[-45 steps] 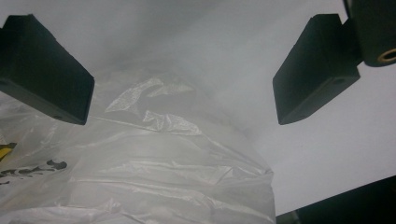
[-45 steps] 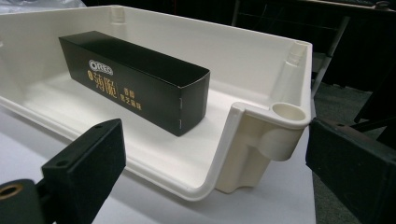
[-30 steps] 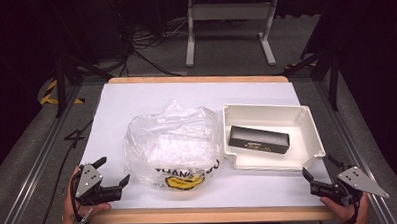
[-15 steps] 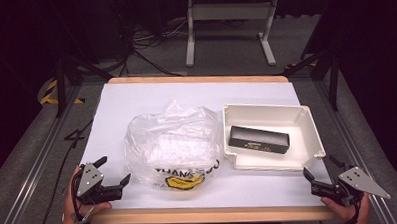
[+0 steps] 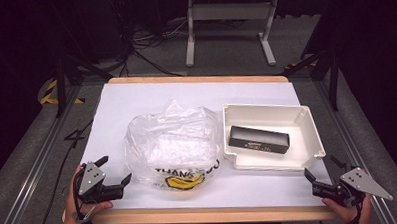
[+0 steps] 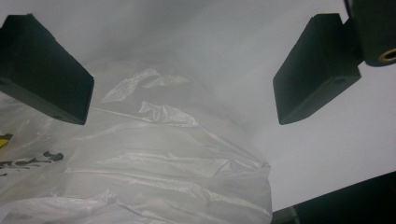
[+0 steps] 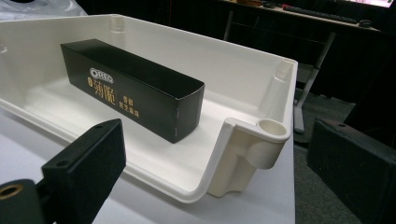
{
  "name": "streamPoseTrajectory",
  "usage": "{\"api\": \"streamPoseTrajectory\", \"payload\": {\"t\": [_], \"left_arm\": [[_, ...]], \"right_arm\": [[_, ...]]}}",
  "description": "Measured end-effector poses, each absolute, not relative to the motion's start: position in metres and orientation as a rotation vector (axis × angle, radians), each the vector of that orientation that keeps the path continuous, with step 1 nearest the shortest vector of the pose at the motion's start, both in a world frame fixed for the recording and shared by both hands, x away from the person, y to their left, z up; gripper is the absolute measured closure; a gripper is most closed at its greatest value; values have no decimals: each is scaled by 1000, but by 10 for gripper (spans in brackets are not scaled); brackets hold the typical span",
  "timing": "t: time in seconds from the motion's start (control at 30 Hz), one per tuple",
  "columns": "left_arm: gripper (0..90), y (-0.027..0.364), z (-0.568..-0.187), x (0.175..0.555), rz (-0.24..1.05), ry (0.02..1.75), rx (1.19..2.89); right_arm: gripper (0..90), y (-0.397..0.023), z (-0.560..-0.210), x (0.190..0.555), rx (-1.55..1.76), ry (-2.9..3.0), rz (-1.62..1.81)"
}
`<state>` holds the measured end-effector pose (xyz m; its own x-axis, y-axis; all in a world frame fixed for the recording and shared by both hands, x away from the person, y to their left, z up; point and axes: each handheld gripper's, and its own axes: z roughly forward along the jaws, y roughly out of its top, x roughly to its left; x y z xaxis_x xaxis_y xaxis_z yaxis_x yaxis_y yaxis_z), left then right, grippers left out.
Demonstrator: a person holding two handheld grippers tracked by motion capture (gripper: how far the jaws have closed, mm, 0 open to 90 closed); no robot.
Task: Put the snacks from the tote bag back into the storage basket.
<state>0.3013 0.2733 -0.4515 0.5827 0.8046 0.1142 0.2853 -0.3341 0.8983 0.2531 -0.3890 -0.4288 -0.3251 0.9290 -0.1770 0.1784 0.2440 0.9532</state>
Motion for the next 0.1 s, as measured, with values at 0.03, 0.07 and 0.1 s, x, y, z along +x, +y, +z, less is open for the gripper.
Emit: {"api": "streamPoseTrajectory", "payload": {"t": [0.03, 0.07, 0.1], "left_arm": [[62, 273, -451, 301, 708, 881, 1887], [61, 273, -451, 301, 706, 882, 1886], [62, 273, -451, 301, 705, 884, 1886]], "right_arm": [[53, -389, -428, 253, 1038, 1696, 1147], [53, -389, -428, 253, 1036, 1696, 1147], [54, -389, -428, 253, 1033, 1695, 1133]]}}
